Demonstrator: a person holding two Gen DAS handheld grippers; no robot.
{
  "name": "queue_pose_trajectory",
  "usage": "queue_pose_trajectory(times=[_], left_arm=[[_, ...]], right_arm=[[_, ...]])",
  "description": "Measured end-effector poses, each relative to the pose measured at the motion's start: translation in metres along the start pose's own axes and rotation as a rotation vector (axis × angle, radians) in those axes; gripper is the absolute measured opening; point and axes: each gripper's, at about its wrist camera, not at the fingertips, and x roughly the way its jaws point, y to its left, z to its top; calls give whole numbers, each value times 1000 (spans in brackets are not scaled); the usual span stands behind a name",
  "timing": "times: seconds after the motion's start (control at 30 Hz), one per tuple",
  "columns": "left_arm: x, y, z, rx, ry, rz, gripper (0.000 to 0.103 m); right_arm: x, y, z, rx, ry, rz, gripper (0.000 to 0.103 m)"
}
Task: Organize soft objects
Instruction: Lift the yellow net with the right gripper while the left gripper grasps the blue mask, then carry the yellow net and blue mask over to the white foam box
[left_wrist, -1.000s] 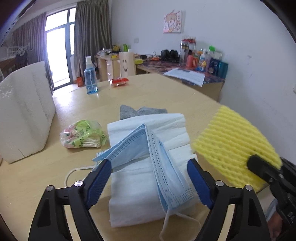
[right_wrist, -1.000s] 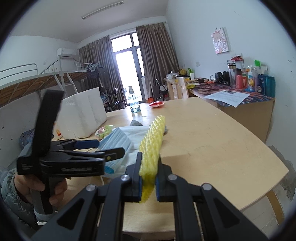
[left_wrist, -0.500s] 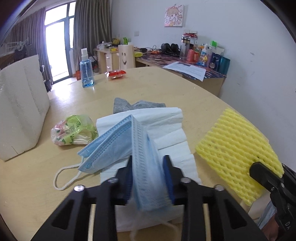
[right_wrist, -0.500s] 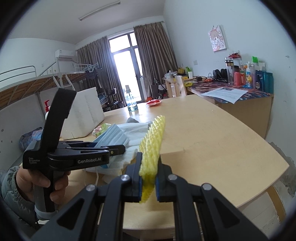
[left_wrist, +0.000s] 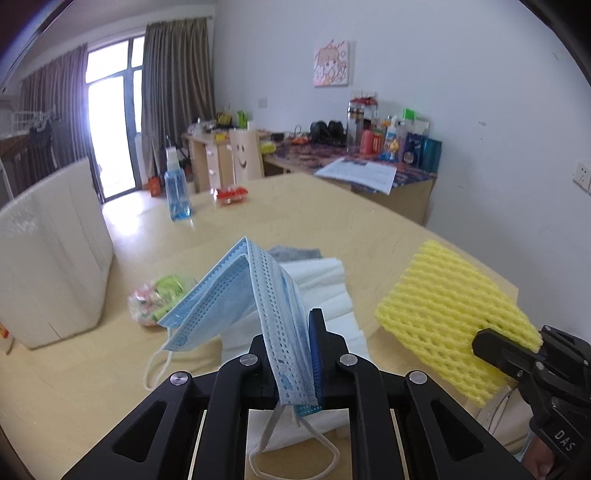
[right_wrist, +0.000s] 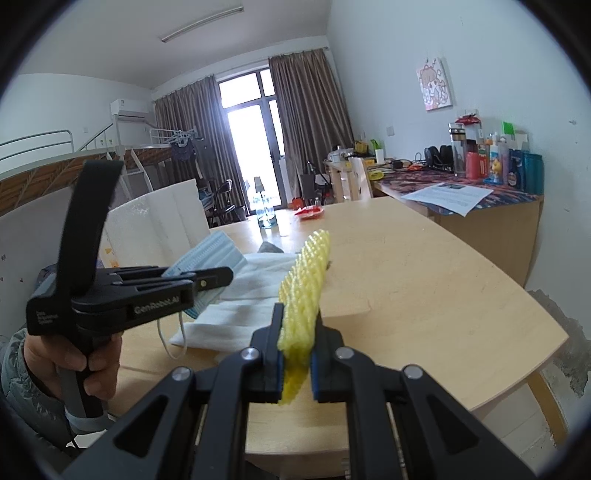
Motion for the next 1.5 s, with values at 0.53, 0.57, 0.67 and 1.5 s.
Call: queue_pose_trajectory(times=[0.53, 0.57, 0.67, 1.5], left_arm=[[-69, 10, 3, 20, -158, 41, 12], [-75, 11, 3, 22, -172, 46, 12], [-92, 14, 2, 23, -213, 62, 12], [-203, 43, -31, -21, -388, 197, 12]], right_arm=[[-25, 34, 15, -75, -66, 5, 14], [-26, 37, 17, -81, -71, 7, 14], [-31, 44, 21, -98, -86, 14, 14], [-73, 116, 28, -251, -197, 101, 14]])
